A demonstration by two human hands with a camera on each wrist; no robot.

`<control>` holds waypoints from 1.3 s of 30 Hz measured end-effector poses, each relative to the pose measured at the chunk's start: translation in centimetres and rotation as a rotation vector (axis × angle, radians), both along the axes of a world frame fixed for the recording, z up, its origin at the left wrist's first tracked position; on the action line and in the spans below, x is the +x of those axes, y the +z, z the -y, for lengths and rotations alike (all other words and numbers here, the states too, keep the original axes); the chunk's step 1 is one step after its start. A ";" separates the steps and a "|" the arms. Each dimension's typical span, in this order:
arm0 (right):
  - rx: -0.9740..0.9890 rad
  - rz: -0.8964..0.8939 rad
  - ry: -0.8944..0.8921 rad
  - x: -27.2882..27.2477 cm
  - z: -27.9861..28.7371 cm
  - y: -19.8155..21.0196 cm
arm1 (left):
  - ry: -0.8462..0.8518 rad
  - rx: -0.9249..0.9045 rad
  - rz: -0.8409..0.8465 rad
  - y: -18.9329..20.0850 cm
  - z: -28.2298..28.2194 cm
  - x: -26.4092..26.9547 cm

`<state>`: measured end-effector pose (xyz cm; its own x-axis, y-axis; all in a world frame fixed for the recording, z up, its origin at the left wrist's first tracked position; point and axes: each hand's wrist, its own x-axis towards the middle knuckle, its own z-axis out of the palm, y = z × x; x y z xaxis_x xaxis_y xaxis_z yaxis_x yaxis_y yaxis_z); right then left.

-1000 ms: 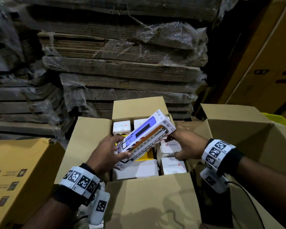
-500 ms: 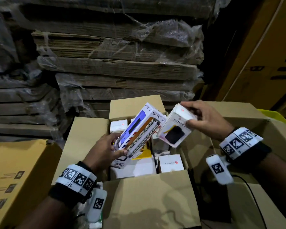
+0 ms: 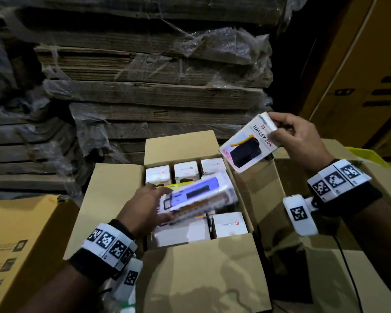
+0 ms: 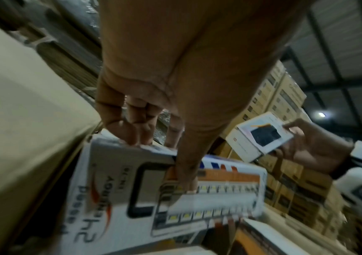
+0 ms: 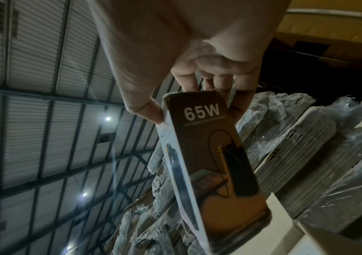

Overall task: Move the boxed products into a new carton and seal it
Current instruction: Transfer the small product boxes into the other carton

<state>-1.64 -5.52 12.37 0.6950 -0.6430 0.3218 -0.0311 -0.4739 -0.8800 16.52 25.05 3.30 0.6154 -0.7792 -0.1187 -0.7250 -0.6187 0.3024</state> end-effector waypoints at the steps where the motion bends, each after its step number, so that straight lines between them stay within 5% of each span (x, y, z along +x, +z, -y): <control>1: -0.003 -0.002 0.007 0.1 -0.1 -0.1 | -0.019 0.059 0.045 0.1 0.3 -0.3; 11: -0.140 -0.155 0.174 2.0 -3.7 -1.7 | -0.118 0.138 0.149 -0.5 2.0 -1.6; 17: -0.226 -0.219 0.238 3.3 -5.5 -2.7 | -0.107 0.061 0.056 -0.4 1.5 -1.0; 30: 0.021 -0.203 0.290 6.5 -8.2 -4.8 | 0.008 -0.083 -0.054 -1.0 -2.0 -0.5; 39: 0.269 -0.380 0.434 4.1 -12.0 -7.6 | 0.118 -0.156 -0.109 0.5 -4.3 0.2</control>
